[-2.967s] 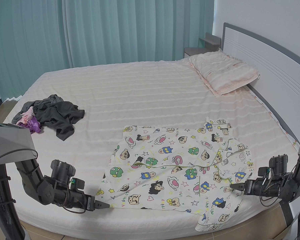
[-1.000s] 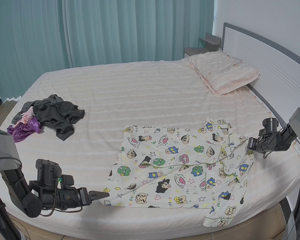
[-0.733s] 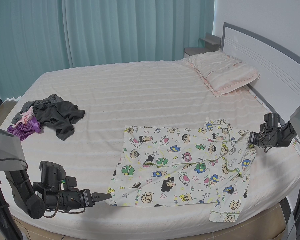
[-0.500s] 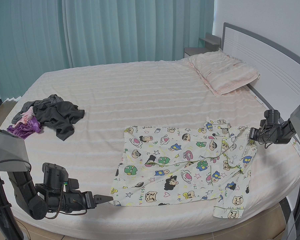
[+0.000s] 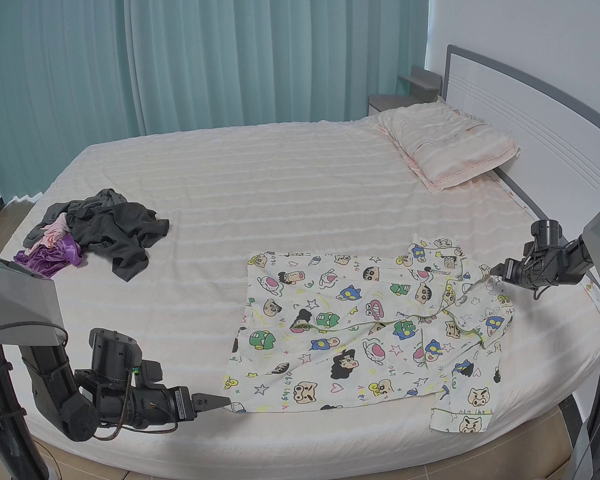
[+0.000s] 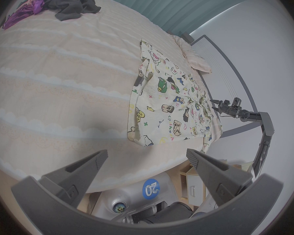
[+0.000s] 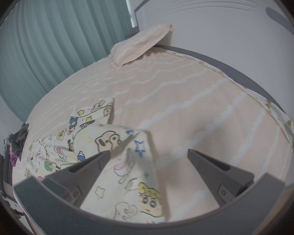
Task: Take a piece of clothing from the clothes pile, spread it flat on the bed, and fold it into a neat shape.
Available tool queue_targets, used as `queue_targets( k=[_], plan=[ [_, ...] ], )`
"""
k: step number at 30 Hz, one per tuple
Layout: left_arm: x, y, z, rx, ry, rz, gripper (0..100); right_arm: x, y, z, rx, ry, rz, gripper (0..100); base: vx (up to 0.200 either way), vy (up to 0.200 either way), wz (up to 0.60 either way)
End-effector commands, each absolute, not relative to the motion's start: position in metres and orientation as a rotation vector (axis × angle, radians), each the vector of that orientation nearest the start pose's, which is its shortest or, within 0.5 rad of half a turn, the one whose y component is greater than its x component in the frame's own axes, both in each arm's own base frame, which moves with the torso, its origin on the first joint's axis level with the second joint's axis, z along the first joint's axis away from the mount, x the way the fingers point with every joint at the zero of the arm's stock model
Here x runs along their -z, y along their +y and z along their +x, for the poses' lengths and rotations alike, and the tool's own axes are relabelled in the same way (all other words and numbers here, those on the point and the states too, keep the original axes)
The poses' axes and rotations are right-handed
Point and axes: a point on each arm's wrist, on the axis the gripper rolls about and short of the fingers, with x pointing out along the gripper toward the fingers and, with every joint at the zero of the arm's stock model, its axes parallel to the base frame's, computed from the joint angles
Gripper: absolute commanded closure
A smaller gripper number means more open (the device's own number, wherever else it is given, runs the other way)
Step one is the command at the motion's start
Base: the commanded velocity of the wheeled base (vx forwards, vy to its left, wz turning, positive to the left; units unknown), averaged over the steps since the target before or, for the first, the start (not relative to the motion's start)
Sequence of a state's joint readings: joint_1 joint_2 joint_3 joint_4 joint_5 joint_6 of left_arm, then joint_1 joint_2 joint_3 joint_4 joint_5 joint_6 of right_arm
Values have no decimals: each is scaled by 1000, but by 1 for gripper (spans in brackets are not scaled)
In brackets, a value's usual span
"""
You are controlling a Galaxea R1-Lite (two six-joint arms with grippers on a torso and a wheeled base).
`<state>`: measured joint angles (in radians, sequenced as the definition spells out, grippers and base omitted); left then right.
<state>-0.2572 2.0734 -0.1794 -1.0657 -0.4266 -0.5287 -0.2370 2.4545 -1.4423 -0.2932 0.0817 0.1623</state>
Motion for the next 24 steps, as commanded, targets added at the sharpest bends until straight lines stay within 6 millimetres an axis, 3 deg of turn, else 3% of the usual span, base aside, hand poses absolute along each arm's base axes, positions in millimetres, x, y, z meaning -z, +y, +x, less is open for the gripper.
queue_targets(
  k=[1,8,9,13,19,24],
  plan=[
    [0,-68,218,411,994,-548,0,-35,-124,436,246,692,292,0,0,0,0],
    [1,-71,215,422,1006,-543,0,-52,-118,395,204,732,331,0,0,0,0],
    [1,-73,212,431,1017,-537,0,-56,-113,379,171,739,344,0,-200,0,0],
    [4,-81,213,416,1032,-540,0,-54,-101,355,158,748,347,0,-200,0,0],
    [10,-119,231,232,977,-625,0,-44,-69,320,136,724,425,0,-33,0,0],
    [30,-143,240,109,927,-569,0,-38,-59,303,137,729,478,0,0,0,0]
  ],
)
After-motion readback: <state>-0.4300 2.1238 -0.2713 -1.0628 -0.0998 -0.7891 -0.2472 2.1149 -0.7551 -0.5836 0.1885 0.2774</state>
